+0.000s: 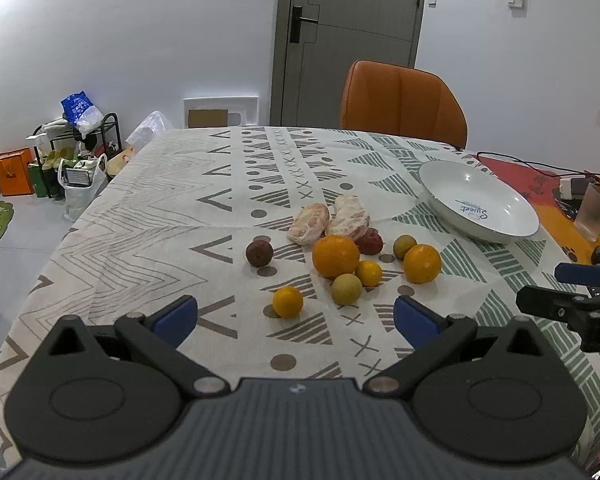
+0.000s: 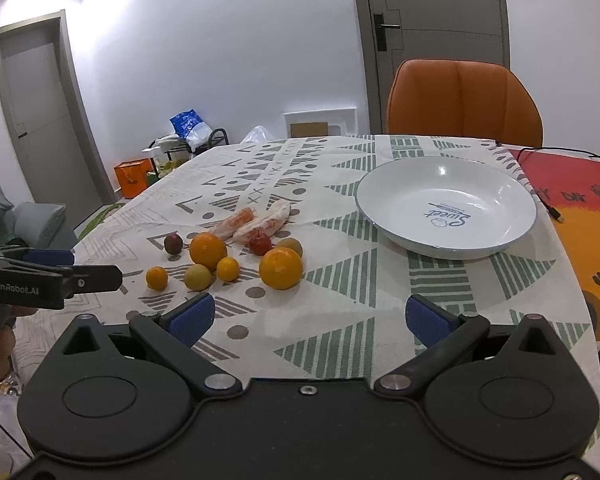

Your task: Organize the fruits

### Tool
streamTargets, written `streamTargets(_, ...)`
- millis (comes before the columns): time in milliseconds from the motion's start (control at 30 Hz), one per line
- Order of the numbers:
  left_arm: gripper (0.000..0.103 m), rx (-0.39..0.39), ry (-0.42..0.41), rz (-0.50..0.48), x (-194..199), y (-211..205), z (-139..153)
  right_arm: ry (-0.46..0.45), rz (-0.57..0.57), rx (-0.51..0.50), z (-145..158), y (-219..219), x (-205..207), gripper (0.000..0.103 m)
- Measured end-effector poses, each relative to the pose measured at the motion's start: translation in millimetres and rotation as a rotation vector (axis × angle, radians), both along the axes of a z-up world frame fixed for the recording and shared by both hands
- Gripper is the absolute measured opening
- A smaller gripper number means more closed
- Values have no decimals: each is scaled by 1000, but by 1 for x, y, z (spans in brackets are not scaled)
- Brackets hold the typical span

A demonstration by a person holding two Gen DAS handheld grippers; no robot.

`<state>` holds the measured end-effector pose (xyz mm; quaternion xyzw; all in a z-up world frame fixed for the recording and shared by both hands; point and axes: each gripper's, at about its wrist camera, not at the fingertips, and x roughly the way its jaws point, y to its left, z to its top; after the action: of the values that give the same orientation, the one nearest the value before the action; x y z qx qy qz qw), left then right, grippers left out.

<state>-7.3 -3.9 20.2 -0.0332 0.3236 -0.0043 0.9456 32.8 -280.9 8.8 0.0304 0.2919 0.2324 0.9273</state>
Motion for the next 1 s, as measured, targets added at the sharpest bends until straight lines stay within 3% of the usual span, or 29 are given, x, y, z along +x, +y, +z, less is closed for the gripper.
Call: streamTargets(1000, 103, -16, -3, 27, 8, 22, -11, 16, 32, -24, -9, 11, 8, 103)
